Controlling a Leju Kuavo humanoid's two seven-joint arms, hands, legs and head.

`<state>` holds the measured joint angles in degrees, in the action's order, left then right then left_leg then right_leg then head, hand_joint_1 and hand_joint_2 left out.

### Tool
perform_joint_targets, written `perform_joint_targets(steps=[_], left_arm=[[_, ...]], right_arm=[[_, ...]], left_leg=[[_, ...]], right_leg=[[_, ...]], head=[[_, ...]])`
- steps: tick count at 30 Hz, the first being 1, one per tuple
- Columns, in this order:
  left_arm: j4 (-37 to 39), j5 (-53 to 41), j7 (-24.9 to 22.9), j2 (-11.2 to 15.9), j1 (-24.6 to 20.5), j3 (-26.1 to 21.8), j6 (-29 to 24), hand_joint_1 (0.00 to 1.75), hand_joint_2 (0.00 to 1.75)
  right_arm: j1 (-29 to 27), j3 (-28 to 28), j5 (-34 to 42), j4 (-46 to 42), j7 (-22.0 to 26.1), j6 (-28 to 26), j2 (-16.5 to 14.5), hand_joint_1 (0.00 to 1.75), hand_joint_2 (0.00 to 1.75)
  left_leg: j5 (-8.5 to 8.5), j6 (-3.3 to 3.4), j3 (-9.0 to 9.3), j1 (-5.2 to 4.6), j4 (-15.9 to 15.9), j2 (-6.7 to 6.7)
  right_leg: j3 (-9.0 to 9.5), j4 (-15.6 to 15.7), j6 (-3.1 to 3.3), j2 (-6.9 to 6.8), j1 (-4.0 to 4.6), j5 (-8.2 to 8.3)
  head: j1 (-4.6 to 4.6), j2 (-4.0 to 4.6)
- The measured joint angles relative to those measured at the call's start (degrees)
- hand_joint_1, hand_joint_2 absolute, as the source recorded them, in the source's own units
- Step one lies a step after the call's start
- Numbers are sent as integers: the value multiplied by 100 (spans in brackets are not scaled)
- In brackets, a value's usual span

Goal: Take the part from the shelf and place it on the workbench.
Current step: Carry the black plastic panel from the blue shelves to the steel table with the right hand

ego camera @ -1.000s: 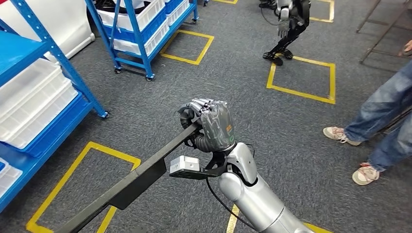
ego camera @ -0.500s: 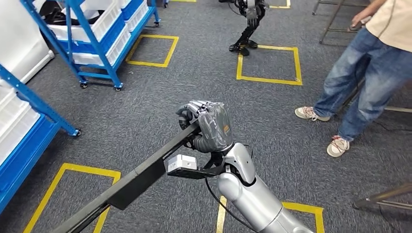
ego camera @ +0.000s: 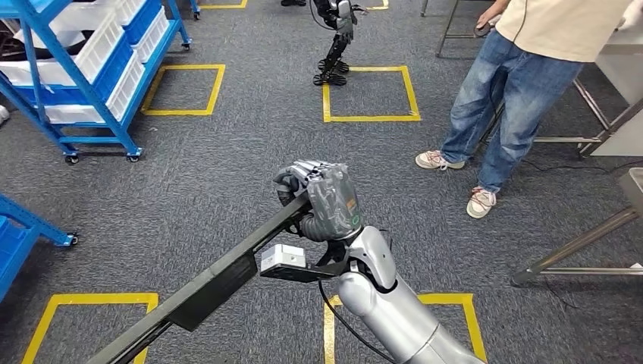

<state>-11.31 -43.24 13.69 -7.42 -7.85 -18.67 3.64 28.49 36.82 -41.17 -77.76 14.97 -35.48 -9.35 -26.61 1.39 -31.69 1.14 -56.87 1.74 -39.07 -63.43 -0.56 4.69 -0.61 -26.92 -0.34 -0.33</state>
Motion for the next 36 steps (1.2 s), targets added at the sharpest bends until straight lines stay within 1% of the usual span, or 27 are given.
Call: perform_joint_targets(steps=[1, 2, 3, 4, 5, 6, 8, 10, 12, 14, 15, 17, 18, 19, 20, 21, 23, 24, 25, 26, 28, 29, 30, 32, 34, 35, 36], left_arm=[[0, 4, 2, 0, 2, -5, 5, 0, 175], [1, 8, 3, -1, 11, -11, 15, 0, 175], [1, 9, 3, -1, 23, -16, 27, 0, 175], [1, 8, 3, -2, 34, -18, 36, 0, 175], [1, 7, 3, -8, 41, -19, 42, 0, 175], [1, 5, 4, -18, 43, -19, 44, 0, 175], [1, 2, 4, -39, 40, -20, 47, 0, 175], [1, 1, 5, -48, 39, -22, 48, 0, 175], [0, 0, 5, -50, 37, -25, 51, 0, 175], [-1, -4, 8, -51, 24, -26, 58, 0, 175], [0, -7, 10, -51, 22, -26, 63, 0, 175], [1, -10, 13, -51, 38, -27, 71, 0, 175], [1, -11, 12, -51, 53, -29, 73, 0, 175], [1, -12, 12, -51, 65, -31, 74, 0, 175], [1, -14, 12, -51, 71, -32, 75, 0, 175], [1, -15, 12, -51, 70, -32, 75, 0, 175], [1, -17, 12, -50, 62, -33, 75, 0, 175], [1, -17, 13, -48, 59, -35, 75, 0, 175], [1, -17, 15, -46, 55, -36, 75, 0, 175], [1, -18, 17, -46, 49, -37, 75, 0, 175], [1, -27, 21, -55, 36, -37, 78, 0, 175], [0, -34, 23, -61, 31, -37, 78, 0, 175], [0, -38, 27, -66, 24, -38, 78, 0, 175], [-1, -41, 31, -75, 17, -39, 75, 0, 175], [-1, -45, 30, -79, 30, -39, 75, 0, 175], [-1, -49, 28, -79, 35, -39, 77, 0, 175], [-1, -56, 28, -80, 35, -39, 79, 0, 175]], right_arm=[[3, -1, -5, 1, 0, -1, 2, 175, 175], [6, -2, -11, 5, 0, -1, 3, 175, 175], [5, -2, -19, 10, 0, -1, 5, 175, 175], [2, -2, -24, 15, 0, -1, 10, 175, 175], [1, -3, -27, 19, 0, -2, 15, 175, 175], [2, -3, -29, 20, 0, -3, 18, 175, 175], [14, -4, -30, 17, 0, -4, 18, 175, 175], [28, -5, -31, 14, -1, -8, 15, 175, 175], [30, -8, -32, 14, -1, -15, 14, 175, 175], [32, -10, -32, 12, -1, -16, 14, 175, 175], [35, -10, -32, 10, -2, -16, 11, 175, 175], [35, -10, -32, 9, -4, -14, 4, 175, 175], [28, -10, -32, 11, -4, -13, 3, 175, 175], [19, -10, -32, 13, -4, -13, 3, 175, 175], [12, -10, -32, 15, -4, -13, 4, 175, 175], [7, -10, -32, 15, -4, -13, 4, 175, 175], [7, -10, -32, 14, -4, -12, 4, 175, 175], [10, -10, -33, 14, -4, -11, 2, 175, 175], [14, -10, -34, 14, -4, -10, -1, 175, 175], [17, -10, -36, 14, -4, -8, -3, 175, 175], [21, -11, -38, 13, -4, -7, -4, 175, 175], [24, -12, -38, 11, -4, -6, -2, 175, 175], [34, -13, -41, 9, -4, -4, 1, 175, 175], [58, -13, -46, 5, -4, 4, 3, 175, 175], [66, -13, -58, 9, -7, 23, 5, 175, 175], [64, -13, -65, 12, -9, 35, 8, 175, 175], [65, -14, -73, 14, -12, 47, 10, 175, 175]], left_leg=[[10, 15, 6, -10, 16, -84], [10, 27, 3, -16, 17, -165], [6, 33, -4, -21, 12, -253], [-1, 30, -10, -22, 3, -338], [-12, 22, -14, -21, -8, -417], [-28, 8, -15, -20, -27, -490], [-81, -45, -17, -35, -88, -614], [-127, -112, -19, -61, -137, -714], [-142, -175, 4, -61, -134, -806], [-238, -237, -3, -32, -208, -694], [-371, -257, -74, -19, -386, -563], [-742, -278, -367, -2, -1047, -314], [-887, -282, -538, -1, -1413, -264], [-933, -280, -655, -2, -1647, -241], [-862, -269, -682, -2, -1681, -225], [-689, -249, -611, -3, -1499, -198], [-281, -184, -302, 3, -789, 20], [-168, -155, -171, 5, -481, 143], [-129, -134, -87, 5, -288, 236], [-150, -124, -57, 2, -218, 263], [-126, -97, -24, 11, -134, 154], [-97, -70, -5, 22, -87, 89], [-67, -33, 14, 34, -39, 14], [-41, 15, 31, 23, 3, -138], [-49, 29, 24, 3, -9, -304], [-57, 26, 24, 0, -16, -387], [-69, 20, 25, -1, -25, -464]], right_leg=[[-140, -294, -14, -184, 3, -176], [-299, -635, -29, -304, -5, -352], [-433, -927, -44, -374, -17, -467], [-491, -1072, -57, -418, -31, -489], [-445, -1019, -66, -452, -44, -412], [-292, -767, -70, -502, -56, -256], [105, -60, -48, -713, -42, -2], [284, 285, 13, -823, 0, 52], [273, 292, 85, -716, 20, 56], [277, 322, 149, -606, -1, 81], [280, 337, 178, -553, -18, 95], [276, 343, 215, -437, -21, 108], [272, 341, 224, -366, -15, 111], [271, 338, 229, -290, -8, 113], [272, 332, 230, -209, -3, 114], [276, 325, 230, -128, -1, 115], [278, 313, 219, 21, 0, 120], [267, 308, 201, 92, -3, 130], [245, 307, 173, 153, -11, 146], [220, 316, 136, 213, -22, 169], [186, 340, 59, 314, -38, 205], [169, 315, 26, 253, -27, 184], [118, 205, -1, 119, -12, 103], [-134, -350, -37, -248, 0, -220], [-423, -975, -64, -411, -17, -471], [-463, -1072, -72, -442, -23, -457], [-395, -958, -74, -476, -26, -345]], head=[[7, 0], [14, 0], [14, 0], [14, 0], [15, 0], [15, 0], [14, 0], [13, 0], [11, 0], [10, 0], [10, 0], [9, 0], [10, 0], [10, 0], [10, 0], [10, 0], [11, 0], [11, 0], [11, 0], [11, 0], [10, 0], [14, 0], [21, 0], [36, 0], [40, 0], [40, 0], [40, 0]])
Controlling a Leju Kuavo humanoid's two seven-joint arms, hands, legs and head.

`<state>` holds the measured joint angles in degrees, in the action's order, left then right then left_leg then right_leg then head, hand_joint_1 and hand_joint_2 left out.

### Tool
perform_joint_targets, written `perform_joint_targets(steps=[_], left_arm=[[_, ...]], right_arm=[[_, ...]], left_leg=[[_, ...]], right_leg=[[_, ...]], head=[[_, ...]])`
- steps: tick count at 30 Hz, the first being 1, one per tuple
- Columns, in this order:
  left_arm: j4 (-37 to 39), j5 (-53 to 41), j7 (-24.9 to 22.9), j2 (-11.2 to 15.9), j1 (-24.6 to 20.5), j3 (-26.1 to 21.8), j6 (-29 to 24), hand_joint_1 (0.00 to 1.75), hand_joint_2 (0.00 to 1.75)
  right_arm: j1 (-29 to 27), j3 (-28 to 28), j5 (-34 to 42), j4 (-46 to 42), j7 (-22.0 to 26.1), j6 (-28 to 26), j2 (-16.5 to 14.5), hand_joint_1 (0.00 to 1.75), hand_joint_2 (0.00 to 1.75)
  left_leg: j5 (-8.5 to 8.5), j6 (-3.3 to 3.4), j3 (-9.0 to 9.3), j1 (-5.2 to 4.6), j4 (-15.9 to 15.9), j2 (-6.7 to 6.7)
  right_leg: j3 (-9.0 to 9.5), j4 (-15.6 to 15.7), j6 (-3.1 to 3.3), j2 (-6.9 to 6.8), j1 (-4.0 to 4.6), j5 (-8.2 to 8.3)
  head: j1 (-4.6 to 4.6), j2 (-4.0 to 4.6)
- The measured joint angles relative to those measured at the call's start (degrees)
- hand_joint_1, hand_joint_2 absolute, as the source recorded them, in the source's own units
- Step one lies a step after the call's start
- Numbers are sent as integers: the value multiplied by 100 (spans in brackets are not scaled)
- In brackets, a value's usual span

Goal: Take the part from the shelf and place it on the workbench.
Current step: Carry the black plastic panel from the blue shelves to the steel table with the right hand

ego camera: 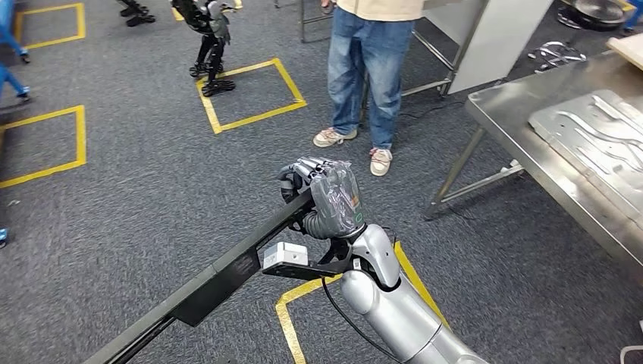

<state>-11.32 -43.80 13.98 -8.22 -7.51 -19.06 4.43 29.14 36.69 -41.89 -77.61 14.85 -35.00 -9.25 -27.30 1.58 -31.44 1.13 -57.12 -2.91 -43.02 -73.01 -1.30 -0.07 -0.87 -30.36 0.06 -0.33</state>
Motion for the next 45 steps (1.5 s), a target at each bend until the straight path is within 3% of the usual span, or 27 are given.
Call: perform_joint_targets(steps=[1, 3, 5, 7, 8, 9, 11, 13, 14, 15, 16, 18, 20, 22, 23, 25, 27, 28, 30, 31, 33, 35, 38, 40, 42, 44, 45], left_arm=[[0, -9, -1, -3, -5, 0, 2, 0, 175], [1, -26, 1, -10, -17, 0, 8, 0, 175], [1, -39, 0, -12, -20, 0, 10, 0, 175], [0, -41, 2, -13, -27, 0, 13, 0, 175], [-1, -40, 7, -14, -37, -1, 15, 0, 175], [-1, -39, 15, -16, -47, -2, 20, 0, 175], [-1, -38, 28, -18, -54, -7, 32, 0, 175], [0, -41, 30, -18, -36, -11, 49, 0, 175], [1, -46, 30, -18, -27, -11, 57, 0, 175], [1, -50, 30, -18, -23, -11, 62, 0, 175], [1, -54, 30, -18, -24, -12, 66, 0, 175], [1, -55, 29, -12, -29, -15, 67, 0, 175], [1, -55, 28, -3, -34, -24, 67, 0, 175], [0, -57, 27, 1, -44, -32, 63, 0, 175], [-1, -61, 26, -2, -54, -34, 58, 0, 175], [-1, -74, 26, -13, -71, -36, 43, 0, 175], [-1, -94, 18, -21, -75, -37, 23, 0, 175], [-1, -105, 10, -22, -67, -37, 11, 0, 175], [-1, -120, -4, -21, -56, -38, -3, 0, 175], [-1, -123, -5, -22, -59, -38, -7, 0, 175], [-1, -132, -5, -26, -72, -39, -8, 0, 175], [-1, -151, -7, -28, -77, -39, -13, 0, 175], [-1, -178, -9, -30, -83, -39, -21, 0, 175], [-1, -187, -8, -34, -97, -38, -13, 0, 175], [-1, -197, -7, -35, -99, -37, 1, 0, 175], [-1, -203, -8, -35, -77, -37, 9, 0, 175], [0, -205, -9, -35, -66, -37, 10, 0, 175]], right_arm=[[4, 0, -7, 1, -2, 9, 2, 175, 175], [24, 1, -22, 0, -3, 13, -1, 175, 175], [45, 1, -30, 0, -6, 12, -6, 175, 175], [51, 1, -36, -1, -16, 12, -6, 175, 175], [54, 1, -42, -1, -23, 13, -4, 175, 175], [60, 1, -50, -1, -32, 14, -4, 175, 175], [73, 1, -63, 0, -42, 22, -10, 175, 175], [74, 1, -66, 7, -47, 30, -15, 175, 175], [71, 1, -67, 11, -48, 32, -14, 175, 175], [69, 1, -68, 15, -49, 32, -14, 175, 175], [68, 1, -72, 16, -49, 32, -14, 175, 175], [72, 1, -81, 14, -49, 32, -14, 175, 175], [74, 1, -87, 8, -51, 31, -15, 175, 175], [72, 1, -87, 0, -54, 29, -13, 175, 175], [67, 0, -88, -6, -55, 27, -9, 175, 175], [73, -2, -88, -22, -55, 20, 3, 175, 175], [71, -3, -88, -36, -54, 15, 11, 175, 175], [62, -3, -88, -39, -54, 14, 15, 175, 175], [39, -3, -88, -39, -54, 14, 29, 175, 175], [35, -3, -89, -40, -55, 14, 35, 175, 175], [38, -3, -90, -46, -56, 14, 39, 175, 175], [45, -3, -95, -55, -56, 13, 36, 175, 175], [48, -4, -106, -62, -56, 11, 36, 175, 175], [56, -5, -112, -64, -56, 12, 37, 175, 175], [64, -5, -118, -65, -56, 15, 31, 175, 175], [62, -5, -123, -61, -56, 17, 24, 175, 175], [59, -5, -125, -59, -56, 17, 22, 175, 175]], left_leg=[[-18, -14, 4, 0, -14, -69], [-72, -71, 5, -25, -69, -184], [-116, -133, 7, -65, -109, -297], [-146, -184, 28, -72, -107, -399], [-193, -212, 28, -61, -136, -341], [-293, -236, -8, -46, -247, -220], [-626, -261, -234, -24, -781, 91], [-891, -261, -556, -22, -1452, 207], [-881, -255, -644, -22, -1604, 227], [-763, -242, -644, -23, -1559, 241], [-557, -219, -552, -23, -1315, 271], [-181, -150, -279, -22, -635, 478], [-86, -102, -115, -30, -243, 658], [-93, -76, -71, -39, -150, 614], [-64, -53, -55, -32, -113, 548], [-3, 11, -17, -4, -16, 414], [14, 52, -4, -6, 11, 276], [9, 60, -5, -10, 7, 197], [-10, 54, -5, -11, -5, 45], [-25, 41, -2, -9, -17, -25], [-79, -12, 8, -16, -60, -141], [-134, -83, 11, -43, -108, -239], [-183, -171, 38, -49, -113, -371], [-341, -219, -1, -25, -271, -202], [-679, -233, -245, -8, -849, 103], [-923, -229, -584, -7, -1528, 219], [-894, -222, -668, -7, -1655, 236]], right_leg=[[164, 294, 5, -67, 0, 174], [527, 979, 48, -346, 44, 402], [655, 1265, 120, -484, 94, 419], [640, 1280, 195, -345, 94, 430], [641, 1295, 228, -274, 84, 442], [642, 1312, 263, -205, 70, 456], [641, 1329, 311, -65, 55, 477], [637, 1323, 334, 92, 67, 484], [638, 1317, 337, 178, 74, 485], [640, 1309, 338, 265, 79, 486], [644, 1300, 338, 351, 82, 486], [640, 1283, 327, 497, 82, 491], [597, 1275, 278, 620, 62, 517], [559, 1302, 195, 741, 43, 565], [549, 1304, 161, 741, 45, 566], [436, 1080, 99, 516, 65, 405], [146, 463, 52, 187, 52, 64], [-12, 132, 31, 106, 36, -69], [-116, -100, -4, 31, -1, -70], [-10, 88, -13, -5, -17, 70], [394, 812, -3, -216, -4, 375], [628, 1264, 55, -372, 41, 472], [621, 1307, 151, -232, 67, 454], [639, 1343, 211, -110, 44, 475], [648, 1359, 253, 15, 33, 489], [647, 1351, 273, 167, 46, 491], [648, 1344, 276, 251, 53, 490]], head=[[0, 0], [-1, 0], [-4, 0], [-5, 0], [-5, 0], [-6, 0], [-8, 0], [-7, 0], [-7, 0], [-7, 0], [-7, 0], [-6, 0], [-5, 0], [-7, 0], [-6, 0], [14, 0], [33, 0], [33, 0], [33, 0], [33, 0], [34, 0], [31, 0], [29, 0], [28, 0], [27, 0], [27, 0], [27, 0]])
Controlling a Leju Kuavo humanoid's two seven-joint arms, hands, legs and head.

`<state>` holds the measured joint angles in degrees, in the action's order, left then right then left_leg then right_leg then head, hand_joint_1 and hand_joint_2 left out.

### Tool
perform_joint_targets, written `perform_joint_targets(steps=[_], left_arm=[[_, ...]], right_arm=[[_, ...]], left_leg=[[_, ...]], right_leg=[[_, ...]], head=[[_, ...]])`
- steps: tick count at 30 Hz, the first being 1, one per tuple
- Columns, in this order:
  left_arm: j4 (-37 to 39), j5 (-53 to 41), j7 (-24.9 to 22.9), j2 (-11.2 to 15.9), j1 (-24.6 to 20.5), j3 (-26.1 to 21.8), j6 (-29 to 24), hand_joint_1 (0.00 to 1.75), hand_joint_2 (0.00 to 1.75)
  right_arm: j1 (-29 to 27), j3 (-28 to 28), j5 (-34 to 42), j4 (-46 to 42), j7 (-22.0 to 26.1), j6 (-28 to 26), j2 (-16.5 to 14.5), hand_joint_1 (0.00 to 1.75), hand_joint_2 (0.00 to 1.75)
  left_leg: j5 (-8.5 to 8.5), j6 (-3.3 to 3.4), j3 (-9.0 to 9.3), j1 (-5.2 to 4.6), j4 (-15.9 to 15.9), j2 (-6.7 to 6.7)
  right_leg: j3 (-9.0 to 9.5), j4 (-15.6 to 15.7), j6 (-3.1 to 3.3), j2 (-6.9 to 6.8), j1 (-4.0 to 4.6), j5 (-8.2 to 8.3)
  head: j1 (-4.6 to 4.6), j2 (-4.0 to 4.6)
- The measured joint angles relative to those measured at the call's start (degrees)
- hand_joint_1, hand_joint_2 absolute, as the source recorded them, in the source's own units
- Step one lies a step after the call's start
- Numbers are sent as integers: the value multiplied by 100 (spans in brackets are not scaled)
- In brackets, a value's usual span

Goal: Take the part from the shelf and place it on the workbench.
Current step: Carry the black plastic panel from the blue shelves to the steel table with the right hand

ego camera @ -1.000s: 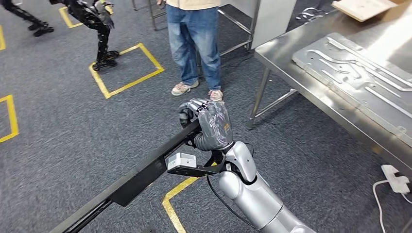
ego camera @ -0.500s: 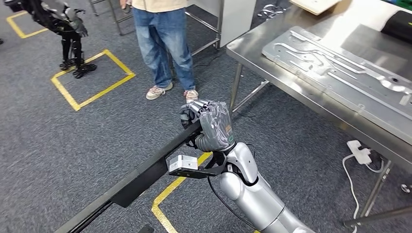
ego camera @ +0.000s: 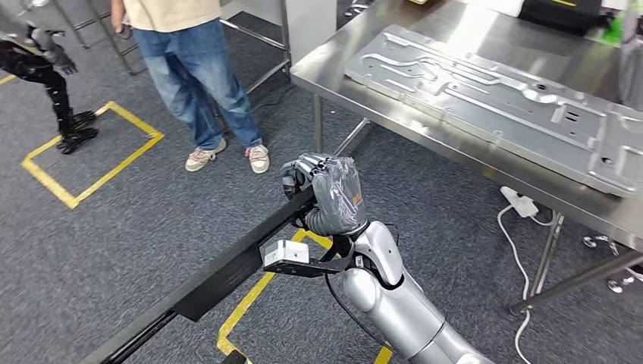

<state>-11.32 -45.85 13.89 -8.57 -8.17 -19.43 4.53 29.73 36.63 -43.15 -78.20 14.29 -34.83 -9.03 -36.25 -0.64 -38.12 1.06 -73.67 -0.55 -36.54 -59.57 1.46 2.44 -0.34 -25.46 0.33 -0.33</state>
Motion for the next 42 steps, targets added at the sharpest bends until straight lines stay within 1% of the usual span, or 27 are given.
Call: perform_joint_targets(steps=[1, 2, 4, 6, 8, 9, 11, 13, 15, 16, 17, 18, 20, 22, 23, 24, 25, 26, 28, 30, 31, 32, 34, 35, 37, 40, 42], left_arm=[[0, -2, -1, 0, 5, 0, 1, 0, 175], [0, -4, -1, 0, 4, 0, 2, 0, 175], [0, -13, -3, 4, -4, -1, 2, 0, 175], [0, -29, -10, 9, -14, -2, 1, 0, 175], [-1, -43, -14, 8, -23, -2, -6, 0, 175], [-1, -46, -14, 6, -28, -2, -8, 0, 175], [-1, -51, -11, -6, -32, -2, -12, 0, 175], [0, -52, -11, -10, -20, -2, -12, 0, 175], [1, -53, -14, -4, 4, -2, -12, 0, 175], [0, -54, -14, -1, 7, -2, -13, 0, 175], [0, -53, -14, 0, 2, -2, -13, 0, 175], [-1, -53, -14, -1, -7, -2, -13, 0, 175], [-1, -53, -14, -1, -18, -2, -13, 0, 175], [-1, -54, -14, -1, -19, -2, -13, 0, 175], [-1, -54, -14, -2, -21, -2, -14, 0, 175], [-1, -55, -15, -2, -26, -2, -15, 0, 175], [-1, -54, -15, -3, -31, -3, -15, 0, 175], [-1, -49, -18, -3, -34, -4, -14, 0, 175], [0, -26, -42, -2, -28, -15, 1, 0, 175], [1, 19, -75, -2, -9, -41, 33, 0, 175], [1, 46, -84, -2, -1, -60, 51, 0, 175], [1, 67, -87, -2, 3, -79, 70, 0, 175], [1, 108, -74, -2, -4, -113, 104, 0, 175], [2, 125, -61, -2, -11, -128, 123, 0, 175], [1, 143, -25, -1, -20, -160, 165, 0, 175], [1, 118, 25, 5, -21, -187, 196, 0, 175], [-1, 102, 40, 4, -22, -190, 196, 0, 175]], right_arm=[[-2, 0, 0, 2, 0, 1, 0, 175, 175], [-4, 0, 0, 2, 0, 2, 0, 175, 175], [-2, 0, 0, 2, -1, 4, -1, 175, 175], [0, 0, 0, -1, -1, 7, -6, 175, 175], [-3, -1, 0, -4, 0, 7, -6, 175, 175], [-8, -2, 0, -5, 0, 7, -3, 175, 175], [-5, -6, -1, -10, 0, 5, 6, 175, 175], [-4, -9, -2, -16, 1, 5, 11, 175, 175], [-16, -9, -2, -18, 1, 7, 21, 175, 175], [-22, -9, -2, -17, 1, 7, 27, 175, 175], [-24, -9, -2, -18, 1, 8, 32, 175, 175], [-23, -9, -2, -20, 0, 8, 34, 175, 175], [-15, -9, -2, -26, 0, 7, 32, 175, 175], [-9, -9, -2, -32, 0, 7, 28, 175, 175], [-8, -9, -5, -35, 0, 4, 26, 175, 175], [-8, -9, -15, -36, 0, 2, 26, 175, 175], [-5, -9, -26, -36, -1, -1, 25, 175, 175], [0, -9, -38, -36, -4, -3, 22, 175, 175], [9, -9, -50, -32, -17, -2, 7, 175, 175], [9, -9, -54, -14, -31, 1, -8, 175, 175], [9, -9, -55, 2, -37, 4, -11, 175, 175], [9, -9, -55, 15, -40, 8, -11, 175, 175], [10, -9, -51, 28, -44, 26, -20, 175, 175], [13, -9, -42, 29, -47, 49, -25, 175, 175], [18, -9, -19, 34, -55, 108, -34, 175, 175], [17, -9, -9, 56, -59, 139, -37, 175, 175], [15, -9, -9, 61, -59, 134, -37, 175, 175]], left_leg=[[139, 12, 9, 0, 82, 17], [361, 31, 108, 1, 359, 58], [715, 75, 375, 12, 1048, 304], [792, 102, 508, 12, 1379, 477], [805, 132, 535, 5, 1436, 398], [833, 164, 552, 11, 1475, 333], [887, 236, 588, 24, 1556, 182], [897, 276, 598, 2, 1575, 23], [888, 287, 591, -14, 1566, -144], [883, 286, 589, -16, 1560, -224], [875, 279, 589, -17, 1553, -296], [863, 266, 594, -19, 1545, -360], [831, 220, 605, -46, 1527, -462], [809, 162, 618, -77, 1521, -556], [805, 134, 628, -79, 1526, -608], [782, 104, 633, -68, 1516, -603], [728, 76, 619, -56, 1465, -514], [621, 53, 564, -43, 1324, -372], [297, 26, 304, -29, 748, -83], [95, 14, 5, -27, 156, -11], [143, 13, -53, -28, 77, -2], [299, 17, -10, -27, 218, 1], [694, 37, 256, -25, 863, 17], [813, 55, 382, -31, 1166, 34], [863, 102, 472, -47, 1417, 67], [921, 203, 472, -38, 1473, 61], [953, 249, 486, -18, 1509, 50]], right_leg=[[2, -10, 0, 87, 3, 0], [5, -22, -2, 171, 4, -2], [-9, -48, -17, 317, -1, 1], [-59, -55, -72, 439, -16, 29], [-95, -26, -157, 562, -26, 81], [-107, -29, -188, 536, -21, 78], [-229, -288, -234, 241, 7, -98], [-528, -940, -265, -107, 0, -453], [-762, -1461, -293, -202, -25, -632], [-740, -1452, -300, -226, -35, -576], [-602, -1229, -299, -264, -41, -435], [-380, -858, -288, -347, -41, -259], [1, -189, -240, -591, 10, -71], [89, 14, -192, -657, 64, -71], [77, 23, -163, -581, 64, -54], [77, 42, -135, -528, 54, -40], [83, 65, -103, -479, 41, -23], [92, 89, -72, -435, 22, -7], [102, 106, -34, -351, 16, 7], [101, 96, -14, -265, 31, 6], [101, 87, -11, -225, 36, 4], [103, 75, -11, -190, 36, 0], [102, 46, -26, -135, 33, -14], [89, 24, -43, -113, 38, -21], [55, 4, -94, -87, 49, -11], [28, -1, -172, -82, 41, -7], [18, -23, -192, -87, 37, -35]], head=[[0, 0], [-1, 0], [1, 0], [1, 0], [1, 0], [3, 0], [15, 0], [25, 0], [24, 0], [25, 0], [24, 0], [25, 0], [25, 0], [22, 0], [22, 0], [22, 0], [22, 0], [21, 0], [19, 0], [19, 0], [18, 0], [18, 0], [18, 0], [19, 0], [19, 0], [18, 0], [17, 0]])
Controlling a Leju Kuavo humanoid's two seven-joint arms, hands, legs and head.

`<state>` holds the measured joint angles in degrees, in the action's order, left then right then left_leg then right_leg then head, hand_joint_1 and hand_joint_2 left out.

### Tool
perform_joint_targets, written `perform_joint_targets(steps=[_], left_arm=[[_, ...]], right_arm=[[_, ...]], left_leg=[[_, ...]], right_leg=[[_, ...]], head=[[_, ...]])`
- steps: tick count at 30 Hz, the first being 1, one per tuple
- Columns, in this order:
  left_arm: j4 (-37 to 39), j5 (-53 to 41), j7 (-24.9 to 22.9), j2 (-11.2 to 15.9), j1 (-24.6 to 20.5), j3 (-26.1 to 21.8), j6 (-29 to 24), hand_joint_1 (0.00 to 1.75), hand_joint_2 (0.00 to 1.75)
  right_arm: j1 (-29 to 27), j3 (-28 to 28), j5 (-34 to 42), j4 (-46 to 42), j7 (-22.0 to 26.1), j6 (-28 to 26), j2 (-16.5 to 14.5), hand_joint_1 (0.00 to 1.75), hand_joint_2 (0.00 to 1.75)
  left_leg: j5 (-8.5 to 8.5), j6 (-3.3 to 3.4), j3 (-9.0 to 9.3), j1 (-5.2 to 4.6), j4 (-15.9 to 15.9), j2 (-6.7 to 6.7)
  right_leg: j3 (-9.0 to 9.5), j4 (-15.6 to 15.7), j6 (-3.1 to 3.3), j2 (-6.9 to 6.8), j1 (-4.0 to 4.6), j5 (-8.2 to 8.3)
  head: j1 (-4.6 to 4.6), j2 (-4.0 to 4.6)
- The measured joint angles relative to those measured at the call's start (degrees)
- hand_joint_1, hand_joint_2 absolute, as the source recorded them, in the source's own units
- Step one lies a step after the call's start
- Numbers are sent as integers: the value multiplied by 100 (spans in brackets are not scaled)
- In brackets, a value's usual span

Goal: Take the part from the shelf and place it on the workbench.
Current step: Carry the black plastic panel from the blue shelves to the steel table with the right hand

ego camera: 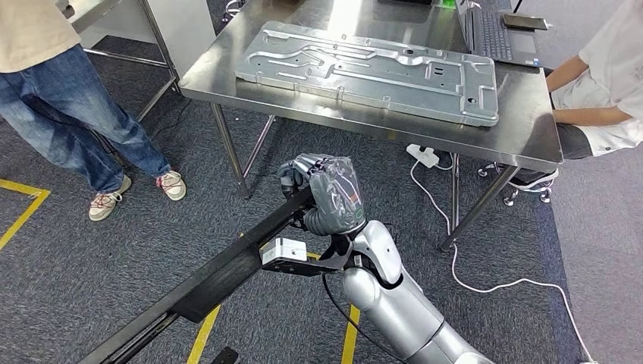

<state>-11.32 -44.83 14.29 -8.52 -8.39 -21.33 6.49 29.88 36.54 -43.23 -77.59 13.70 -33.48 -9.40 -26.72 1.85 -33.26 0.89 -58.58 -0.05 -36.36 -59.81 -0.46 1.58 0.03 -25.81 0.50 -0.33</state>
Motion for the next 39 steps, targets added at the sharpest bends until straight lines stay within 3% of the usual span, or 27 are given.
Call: perform_joint_targets(steps=[3, 5, 7, 10, 12, 14, 16, 18, 20, 21, 22, 24, 26, 27, 31, 33, 35, 36, 37, 39], left_arm=[[0, -7, 7, 0, -4, 0, 0, 0, 175], [0, -44, 32, 1, -4, 0, 1, 0, 175], [0, -74, 55, 1, -1, 0, 5, 0, 175], [0, -75, 63, -4, -8, 0, 10, 0, 175], [0, -79, 67, -7, -10, 0, 11, 0, 175], [0, -86, 75, -7, -11, 0, 13, 0, 175], [0, -89, 84, -7, -13, 0, 13, 0, 175], [1, -87, 91, -7, -11, 0, 13, 0, 175], [1, -82, 93, -7, 0, -1, 13, 0, 175], [1, -80, 94, -7, 8, -2, 13, 0, 175], [1, -79, 94, -7, 14, -2, 13, 0, 175], [2, -79, 96, -6, 15, -3, 13, 0, 175], [1, -79, 99, -5, 6, -5, 15, 0, 175], [1, -80, 101, -4, 3, -7, 19, 0, 175], [0, -97, 105, -8, 8, -11, 44, 0, 175], [0, -107, 110, -14, 1, -11, 51, 0, 175], [0, -127, 112, -16, -1, -11, 55, 0, 175], [0, -135, 112, -17, 3, -11, 56, 0, 175], [0, -141, 112, -17, 8, -11, 57, 0, 175], [0, -147, 113, -24, 12, -11, 62, 0, 175]], right_arm=[[2, 1, -2, 1, 2, -2, 0, 175, 175], [3, 1, -6, 25, 7, -8, 7, 175, 175], [3, 1, -10, 60, 9, -11, 15, 175, 175], [20, 2, -11, 75, 9, -11, 16, 175, 175], [34, 2, -11, 77, 9, -11, 15, 175, 175], [35, 2, -11, 79, 9, -10, 14, 175, 175], [37, 2, -11, 80, 10, -9, 12, 175, 175], [41, 2, -11, 85, 11, -8, 7, 175, 175], [34, 2, -11, 101, 11, -7, 4, 175, 175], [27, 2, -13, 112, 11, -7, 4, 175, 175], [23, 2, -14, 120, 11, -7, 4, 175, 175], [19, 2, -17, 127, 11, -7, 3, 175, 175], [25, 2, -22, 128, 11, -7, 0, 175, 175], [28, 2, -28, 128, 13, -9, -1, 175, 175], [32, 4, -101, 131, 26, -29, -2, 175, 175], [39, 5, -133, 132, 26, -44, -2, 175, 175], [28, 7, -142, 145, 26, -51, 1, 175, 175], [16, 8, -146, 157, 26, -52, 3, 175, 175], [6, 8, -152, 170, 26, -52, 5, 175, 175], [2, 9, -166, 186, 26, -54, 7, 175, 175]], left_leg=[[5, 7, 2, -6, 5, -2], [15, 42, -7, -18, 14, -20], [22, 69, -16, -27, 16, -40], [8, 44, -3, -38, 8, -43], [1, -9, -14, -54, 7, -46], [1, -76, -11, -60, 27, -56], [-101, -129, -47, -50, -94, -52], [-393, -165, -301, -36, -639, -40], [-657, -192, -690, -29, -1367, -38], [-659, -199, -813, -28, -1554, -38], [-551, -201, -833, -27, -1526, -38], [-130, -180, -579, -26, -885, -36], [90, -132, -270, -52, -244, -27], [95, -105, -196, -68, -97, -21], [70, 22, -101, -53, 11, -13], [55, 76, -42, -41, 38, -15], [16, 105, -9, -43, 36, -17], [-10, 108, 17, -44, 35, -17], [-41, 105, 52, -44, 34, -16], [-117, 87, 159, -44, 34, -11]], right_leg=[[-18, -61, -11, -17, -1, -49], [-367, -843, -59, -66, -18, -421], [-597, -1388, -91, -109, -39, -588], [-53, -357, -28, -153, -21, -117], [142, 47, 20, -166, 8, -53], [158, 96, 63, -145, 12, -63], [203, 154, 122, -135, -14, -44], [240, 188, 173, -138, -25, -39], [246, 176, 203, -134, -12, -56], [249, 165, 209, -127, -7, -69], [256, 151, 210, -117, -6, -87], [291, 113, 194, -96, -7, -144], [318, 87, 149, -80, 7, -200], [326, 89, 120, -75, 11, -215], [296, -61, 6, -83, 7, -244], [54, -515, -46, -99, -13, -459], [-368, -1205, -91, -106, -29, -724], [-537, -1430, -106, -111, -38, -765], [-617, -1466, -110, -118, -43, -694], [-456, -937, -84, -132, -46, -250]], head=[[2, 0], [5, 0], [5, 0], [6, 0], [5, 0], [3, 0], [1, 0], [-2, 0], [-4, 0], [-4, 0], [-4, 0], [-4, 0], [-4, 0], [-3, 0], [-2, 0], [-1, 0], [-3, 0], [-2, 0], [-2, 0], [-1, 0]])
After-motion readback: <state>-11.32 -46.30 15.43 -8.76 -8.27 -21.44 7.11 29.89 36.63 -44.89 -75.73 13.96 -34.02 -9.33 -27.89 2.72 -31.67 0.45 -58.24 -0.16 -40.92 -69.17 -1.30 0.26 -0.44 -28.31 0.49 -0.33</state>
